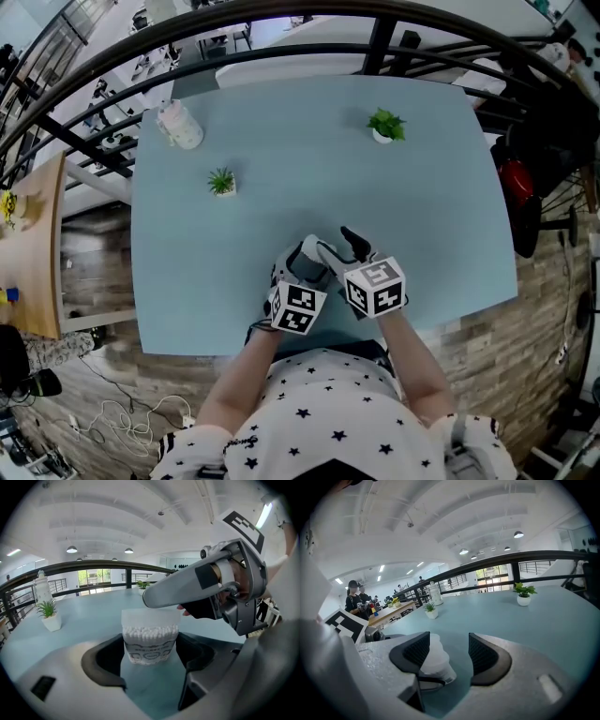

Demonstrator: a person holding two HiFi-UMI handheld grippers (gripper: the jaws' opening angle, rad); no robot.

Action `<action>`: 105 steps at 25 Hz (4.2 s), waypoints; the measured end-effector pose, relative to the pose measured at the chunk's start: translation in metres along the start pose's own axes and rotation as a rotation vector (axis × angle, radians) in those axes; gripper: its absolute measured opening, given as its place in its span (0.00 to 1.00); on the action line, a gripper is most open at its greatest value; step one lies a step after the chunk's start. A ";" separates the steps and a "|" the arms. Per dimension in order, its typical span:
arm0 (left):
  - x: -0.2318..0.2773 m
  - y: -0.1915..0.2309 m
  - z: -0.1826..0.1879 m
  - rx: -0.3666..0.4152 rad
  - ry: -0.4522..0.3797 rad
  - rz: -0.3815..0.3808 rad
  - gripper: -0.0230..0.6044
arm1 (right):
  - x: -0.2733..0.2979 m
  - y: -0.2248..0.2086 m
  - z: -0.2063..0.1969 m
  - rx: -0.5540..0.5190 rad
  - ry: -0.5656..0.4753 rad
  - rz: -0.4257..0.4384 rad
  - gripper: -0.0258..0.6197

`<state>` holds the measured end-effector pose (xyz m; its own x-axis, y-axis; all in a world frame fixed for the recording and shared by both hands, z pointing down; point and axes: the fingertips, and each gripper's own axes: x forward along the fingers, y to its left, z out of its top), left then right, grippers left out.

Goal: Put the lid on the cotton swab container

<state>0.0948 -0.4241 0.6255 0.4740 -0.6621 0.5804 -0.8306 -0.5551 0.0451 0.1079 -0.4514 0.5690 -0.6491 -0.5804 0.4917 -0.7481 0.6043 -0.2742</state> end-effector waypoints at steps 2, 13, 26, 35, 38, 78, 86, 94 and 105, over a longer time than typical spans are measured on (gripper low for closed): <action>0.000 0.001 0.001 0.000 0.001 0.001 0.58 | 0.001 0.001 -0.002 0.000 0.007 0.006 0.42; 0.001 0.001 -0.002 0.007 0.016 0.001 0.58 | 0.004 0.005 -0.011 0.021 0.032 0.014 0.42; 0.002 0.001 -0.009 0.013 0.042 -0.018 0.57 | 0.005 -0.003 -0.015 0.064 0.059 -0.031 0.50; -0.029 0.006 -0.002 -0.036 -0.002 0.002 0.57 | -0.019 0.011 -0.004 -0.001 -0.041 -0.090 0.50; -0.046 0.007 -0.003 -0.058 -0.017 0.001 0.57 | -0.034 0.020 -0.003 0.019 -0.073 -0.100 0.50; -0.340 -0.018 -0.109 -0.115 -0.244 -0.036 0.04 | -0.167 0.283 -0.092 -0.052 -0.256 -0.205 0.05; -0.384 -0.029 -0.130 -0.124 -0.274 -0.030 0.04 | -0.188 0.327 -0.108 -0.082 -0.291 -0.195 0.05; -0.401 -0.035 -0.143 -0.123 -0.290 -0.028 0.04 | -0.200 0.349 -0.118 -0.095 -0.311 -0.187 0.05; -0.408 -0.044 -0.139 -0.110 -0.312 -0.032 0.04 | -0.207 0.351 -0.118 -0.106 -0.325 -0.192 0.05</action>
<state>-0.1030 -0.0596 0.5002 0.5531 -0.7768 0.3011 -0.8322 -0.5319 0.1565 -0.0040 -0.0544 0.4682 -0.5212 -0.8210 0.2332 -0.8529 0.5110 -0.1070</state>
